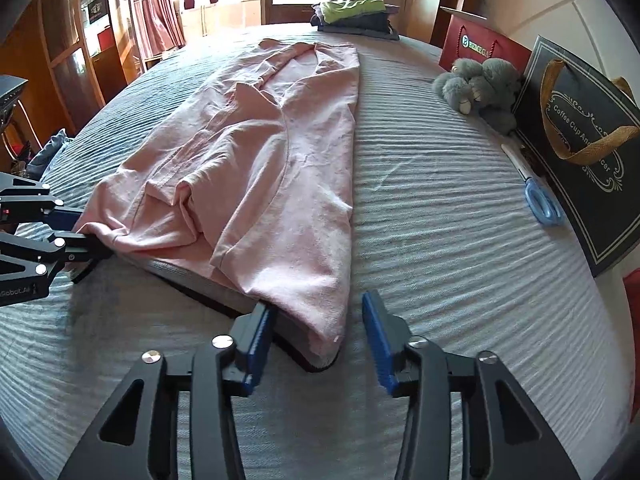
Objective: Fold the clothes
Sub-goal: 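Grasp the hem end with both grippers and fold it toward the collar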
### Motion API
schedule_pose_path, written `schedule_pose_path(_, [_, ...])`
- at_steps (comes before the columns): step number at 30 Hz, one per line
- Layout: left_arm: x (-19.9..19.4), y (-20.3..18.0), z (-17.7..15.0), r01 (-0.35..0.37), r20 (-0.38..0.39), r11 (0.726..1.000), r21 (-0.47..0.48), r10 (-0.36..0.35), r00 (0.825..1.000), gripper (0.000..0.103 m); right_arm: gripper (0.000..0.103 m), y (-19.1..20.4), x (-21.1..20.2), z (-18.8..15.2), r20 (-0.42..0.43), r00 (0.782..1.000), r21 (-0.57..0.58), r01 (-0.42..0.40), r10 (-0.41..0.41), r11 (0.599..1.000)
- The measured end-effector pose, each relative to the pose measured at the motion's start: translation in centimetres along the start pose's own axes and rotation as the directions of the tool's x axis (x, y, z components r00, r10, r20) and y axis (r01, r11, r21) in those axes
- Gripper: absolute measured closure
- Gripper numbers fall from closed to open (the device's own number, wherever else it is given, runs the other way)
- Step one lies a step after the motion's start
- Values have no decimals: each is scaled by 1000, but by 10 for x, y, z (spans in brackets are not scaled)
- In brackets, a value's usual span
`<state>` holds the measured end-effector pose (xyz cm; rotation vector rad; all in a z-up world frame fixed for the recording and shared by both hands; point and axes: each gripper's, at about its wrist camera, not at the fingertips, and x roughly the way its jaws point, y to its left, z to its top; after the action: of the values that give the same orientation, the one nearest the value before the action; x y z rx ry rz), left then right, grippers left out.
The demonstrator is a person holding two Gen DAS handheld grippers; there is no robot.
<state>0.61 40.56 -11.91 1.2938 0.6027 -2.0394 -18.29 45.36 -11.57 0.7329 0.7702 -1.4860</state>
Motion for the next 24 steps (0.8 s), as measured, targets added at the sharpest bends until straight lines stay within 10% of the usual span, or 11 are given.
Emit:
schedule_pose_path(12, [-41, 37, 64, 121, 104, 992, 45, -125, 987, 96, 98, 10, -29, 63, 55, 997, 144, -53, 45, 988])
schedule_pose_path(24, [19, 196, 236, 223, 146, 975, 10, -222, 964, 96, 98, 10, 71, 267, 70, 997, 181, 30, -43, 983])
